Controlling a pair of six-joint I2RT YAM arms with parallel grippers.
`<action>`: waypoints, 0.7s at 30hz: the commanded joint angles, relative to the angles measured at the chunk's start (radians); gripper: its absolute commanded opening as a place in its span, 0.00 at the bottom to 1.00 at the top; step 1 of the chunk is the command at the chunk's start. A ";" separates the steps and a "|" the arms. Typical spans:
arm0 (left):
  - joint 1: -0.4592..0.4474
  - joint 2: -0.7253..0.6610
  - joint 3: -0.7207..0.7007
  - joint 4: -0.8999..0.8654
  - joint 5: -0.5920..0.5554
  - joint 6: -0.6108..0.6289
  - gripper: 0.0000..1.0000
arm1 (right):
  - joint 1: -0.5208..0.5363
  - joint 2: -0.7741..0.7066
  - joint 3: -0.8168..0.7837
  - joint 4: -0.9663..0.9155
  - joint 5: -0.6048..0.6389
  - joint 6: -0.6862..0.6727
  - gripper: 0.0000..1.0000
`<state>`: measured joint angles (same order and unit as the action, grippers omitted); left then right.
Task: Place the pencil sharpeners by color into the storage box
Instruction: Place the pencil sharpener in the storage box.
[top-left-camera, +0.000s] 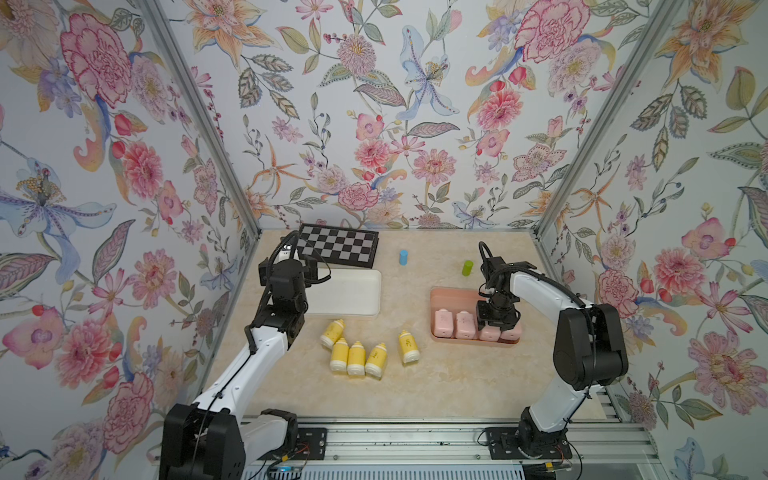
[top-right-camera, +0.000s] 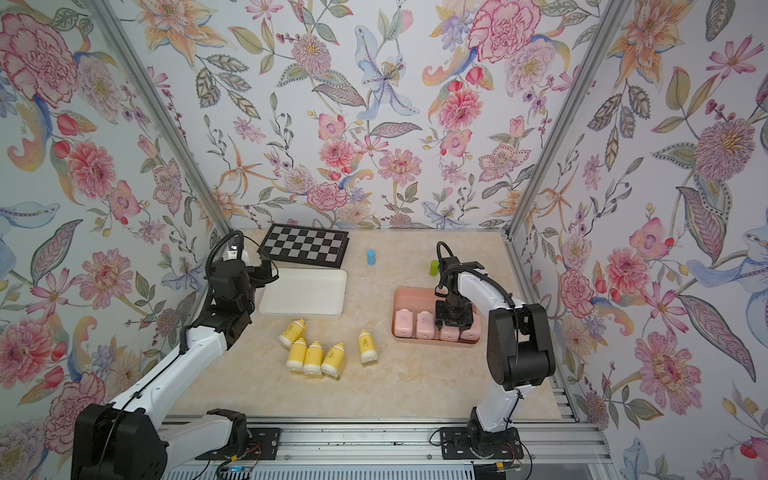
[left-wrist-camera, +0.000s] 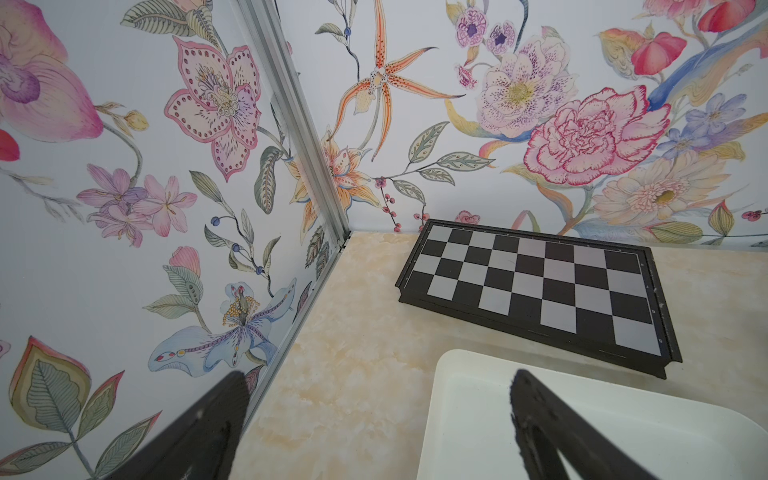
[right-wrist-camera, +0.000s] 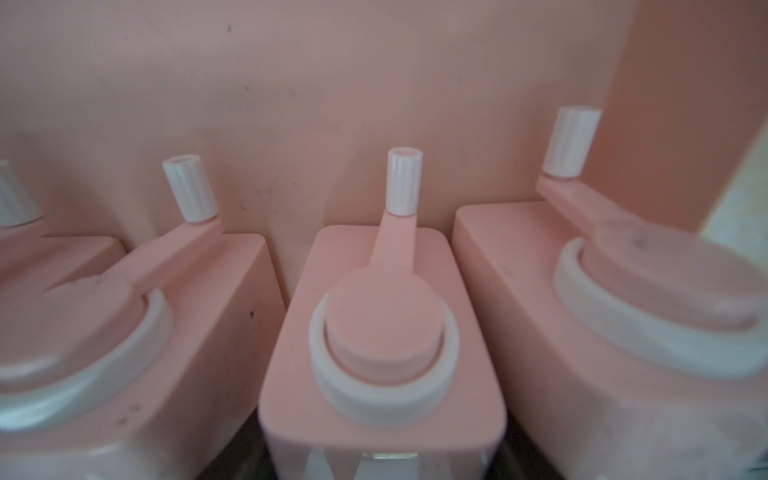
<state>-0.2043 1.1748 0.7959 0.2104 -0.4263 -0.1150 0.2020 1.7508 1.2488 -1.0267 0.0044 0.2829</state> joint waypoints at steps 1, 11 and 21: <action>-0.011 0.006 0.003 0.000 -0.001 0.017 1.00 | -0.004 0.005 -0.024 0.004 0.004 -0.011 0.57; -0.011 0.007 0.003 0.001 -0.002 0.016 0.99 | -0.004 -0.034 -0.011 -0.012 -0.001 -0.011 0.60; -0.011 0.005 0.003 0.001 -0.002 0.017 1.00 | 0.000 -0.078 0.029 -0.058 0.009 -0.014 0.61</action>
<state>-0.2043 1.1748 0.7959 0.2104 -0.4263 -0.1150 0.2024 1.7187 1.2491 -1.0382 0.0051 0.2825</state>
